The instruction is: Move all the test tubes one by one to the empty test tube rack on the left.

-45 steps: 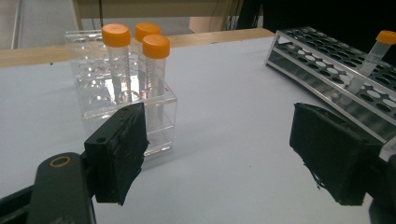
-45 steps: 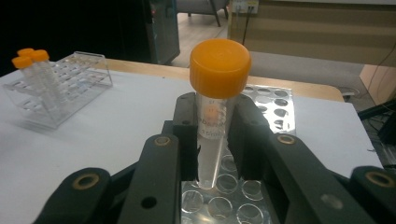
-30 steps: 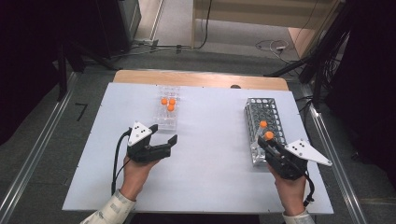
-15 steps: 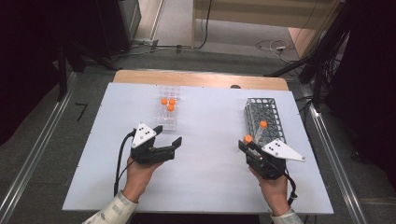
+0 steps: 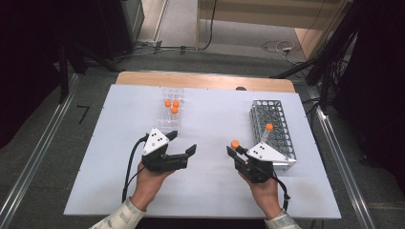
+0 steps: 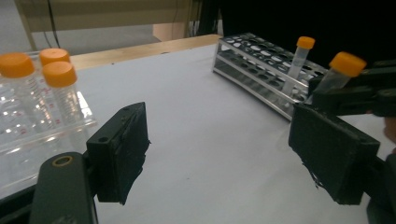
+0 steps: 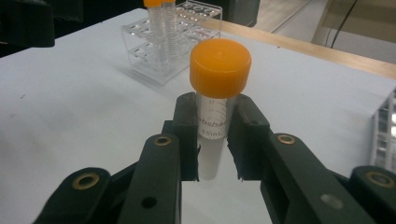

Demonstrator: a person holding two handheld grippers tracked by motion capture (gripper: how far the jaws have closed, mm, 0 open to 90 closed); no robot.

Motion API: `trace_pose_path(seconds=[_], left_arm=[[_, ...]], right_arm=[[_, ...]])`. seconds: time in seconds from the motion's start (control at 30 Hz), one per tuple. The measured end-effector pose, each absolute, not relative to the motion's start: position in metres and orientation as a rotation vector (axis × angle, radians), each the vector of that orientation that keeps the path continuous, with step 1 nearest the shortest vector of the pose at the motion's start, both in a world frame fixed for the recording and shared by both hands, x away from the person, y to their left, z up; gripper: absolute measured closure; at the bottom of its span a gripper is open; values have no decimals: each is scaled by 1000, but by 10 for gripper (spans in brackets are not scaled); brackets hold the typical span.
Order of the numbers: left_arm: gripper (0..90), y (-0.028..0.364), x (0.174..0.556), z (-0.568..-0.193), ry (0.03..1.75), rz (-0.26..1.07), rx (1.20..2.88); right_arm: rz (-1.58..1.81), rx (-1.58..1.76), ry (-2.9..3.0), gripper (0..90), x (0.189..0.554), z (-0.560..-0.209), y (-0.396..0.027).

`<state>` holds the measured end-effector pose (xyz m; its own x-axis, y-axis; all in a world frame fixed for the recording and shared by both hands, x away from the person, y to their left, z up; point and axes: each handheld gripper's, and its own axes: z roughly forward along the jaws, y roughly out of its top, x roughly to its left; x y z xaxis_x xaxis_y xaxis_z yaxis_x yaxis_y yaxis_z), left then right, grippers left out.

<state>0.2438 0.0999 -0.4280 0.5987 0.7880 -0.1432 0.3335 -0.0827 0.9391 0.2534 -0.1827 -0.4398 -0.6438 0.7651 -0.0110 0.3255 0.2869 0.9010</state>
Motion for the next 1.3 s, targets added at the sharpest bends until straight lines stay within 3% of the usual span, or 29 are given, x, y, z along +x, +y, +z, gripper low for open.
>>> trace_pose_path(seconds=[0.3,0.83,1.3], left_arm=[[231,81,240,-422,854,455,1690],[490,64,238,-425,724,469,1742],[678,59,237,-429,697,517,1775]], right_arm=[[1324,926,2171,718,253,-444,-159],[1347,839,2249,717,249,-446,-125],[1371,835,2257,718,248,-444,-122]])
